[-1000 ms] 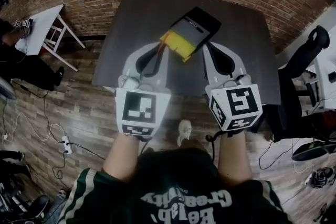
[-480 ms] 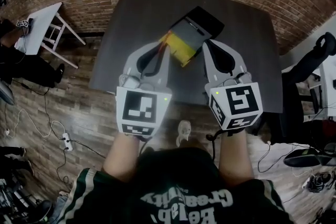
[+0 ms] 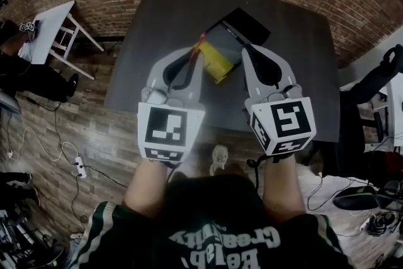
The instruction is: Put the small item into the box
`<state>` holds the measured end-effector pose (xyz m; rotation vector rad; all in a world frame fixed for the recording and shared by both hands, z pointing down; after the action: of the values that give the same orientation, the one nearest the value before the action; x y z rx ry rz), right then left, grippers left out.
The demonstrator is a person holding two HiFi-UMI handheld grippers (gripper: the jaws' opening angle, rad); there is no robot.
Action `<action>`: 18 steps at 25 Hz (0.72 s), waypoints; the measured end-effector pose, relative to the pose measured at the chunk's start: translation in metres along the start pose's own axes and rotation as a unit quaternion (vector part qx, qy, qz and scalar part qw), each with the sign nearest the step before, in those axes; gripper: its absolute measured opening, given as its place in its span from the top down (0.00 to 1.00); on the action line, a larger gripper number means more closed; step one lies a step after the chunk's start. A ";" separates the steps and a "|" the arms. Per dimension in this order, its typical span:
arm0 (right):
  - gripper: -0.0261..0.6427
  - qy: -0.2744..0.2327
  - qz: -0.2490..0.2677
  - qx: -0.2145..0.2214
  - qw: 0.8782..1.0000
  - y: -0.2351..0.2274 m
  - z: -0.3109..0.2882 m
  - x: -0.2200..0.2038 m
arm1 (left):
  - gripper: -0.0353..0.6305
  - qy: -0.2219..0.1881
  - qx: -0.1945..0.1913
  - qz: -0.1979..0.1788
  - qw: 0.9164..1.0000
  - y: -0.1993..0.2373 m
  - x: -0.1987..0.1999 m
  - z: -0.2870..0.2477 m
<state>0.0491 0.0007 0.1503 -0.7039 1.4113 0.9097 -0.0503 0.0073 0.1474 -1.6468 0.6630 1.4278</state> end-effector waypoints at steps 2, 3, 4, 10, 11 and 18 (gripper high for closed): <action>0.95 -0.001 0.001 0.003 1.000 -0.005 -0.002 0.000 | 0.93 -0.001 0.004 -0.001 1.000 0.000 0.001 -0.006; 0.95 -0.002 0.001 0.005 1.000 -0.008 -0.003 -0.001 | 0.93 -0.001 0.006 -0.001 1.000 0.000 0.002 -0.009; 0.95 -0.002 0.002 0.007 1.000 -0.010 -0.003 -0.001 | 0.93 -0.001 0.007 -0.001 1.000 -0.001 0.002 -0.011; 0.95 -0.004 0.005 0.023 1.000 -0.028 -0.010 -0.005 | 0.93 0.008 0.016 -0.003 1.000 -0.006 -0.002 -0.033; 0.95 -0.005 0.004 0.026 1.000 -0.032 -0.011 -0.005 | 0.93 0.010 0.018 -0.003 1.000 -0.006 -0.003 -0.038; 0.95 -0.006 0.001 0.039 0.999 -0.054 -0.026 -0.012 | 0.93 0.023 0.031 -0.001 0.999 -0.004 -0.012 -0.063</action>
<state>0.0830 -0.0497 0.1552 -0.6381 1.4296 0.8535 -0.0167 -0.0455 0.1602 -1.6356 0.7245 1.3579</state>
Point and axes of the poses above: the fingertips, and each gripper's own axes: z backward along the fingers, y to its left, x out of its top, the point moved 2 cm from there along z, backward along the fingers, and after that the axes turned 9 degrees about -y, right-handed, at the moved point
